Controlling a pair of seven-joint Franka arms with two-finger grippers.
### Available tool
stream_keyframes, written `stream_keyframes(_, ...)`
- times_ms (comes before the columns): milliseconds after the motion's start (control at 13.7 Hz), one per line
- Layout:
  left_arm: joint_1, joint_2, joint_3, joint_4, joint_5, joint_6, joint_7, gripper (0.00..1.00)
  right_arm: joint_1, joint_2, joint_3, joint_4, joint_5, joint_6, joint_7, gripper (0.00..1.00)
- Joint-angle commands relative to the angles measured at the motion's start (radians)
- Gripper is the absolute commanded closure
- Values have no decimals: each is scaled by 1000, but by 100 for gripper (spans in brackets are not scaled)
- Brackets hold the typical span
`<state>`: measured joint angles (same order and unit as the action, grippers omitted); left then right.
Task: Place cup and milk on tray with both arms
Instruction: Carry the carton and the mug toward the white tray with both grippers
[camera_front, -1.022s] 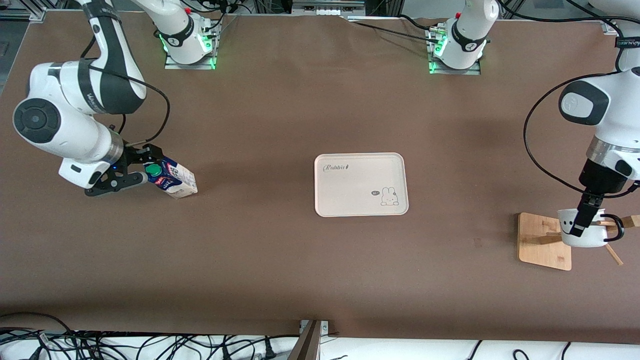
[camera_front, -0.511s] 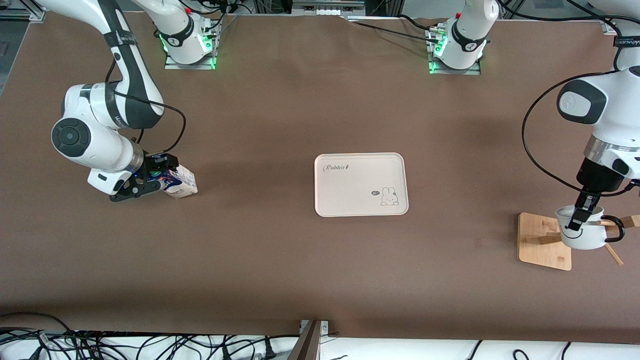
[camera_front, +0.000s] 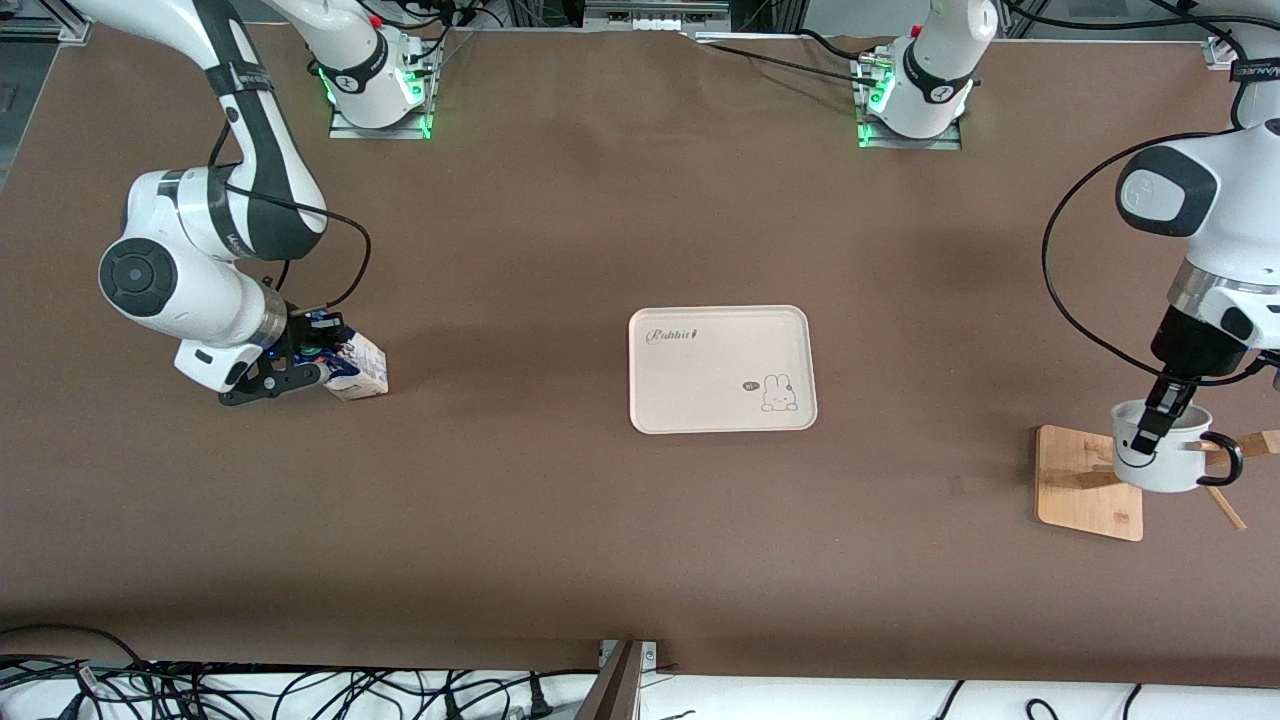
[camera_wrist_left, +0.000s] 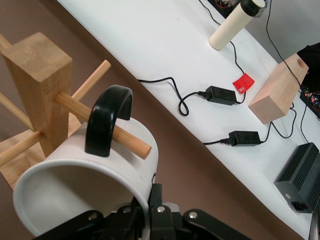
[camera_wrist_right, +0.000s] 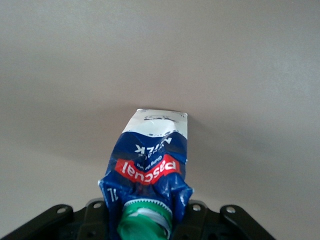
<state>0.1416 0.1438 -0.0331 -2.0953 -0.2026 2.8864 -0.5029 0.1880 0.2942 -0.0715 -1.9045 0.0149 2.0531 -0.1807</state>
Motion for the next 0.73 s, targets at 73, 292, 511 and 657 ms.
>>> stream_keyframes(73, -1, -64, -20, -28, -15, -90, 40, 100, 47, -9, 3, 125, 62, -161, 62, 61)
stream_keyframes(292, -1, -92, -45, -28, -14, -139, 43, 100, 117, -4, 3, 185, 85, -200, 156, 61)
stream_keyframes(511, -1, -125, -94, -17, -14, -223, 44, 100, 235, 58, 3, 274, 195, -203, 301, 61)
stream_keyframes(657, -1, -138, -145, -15, -14, -263, 44, 100, 359, 153, 3, 393, 206, -202, 451, 61)
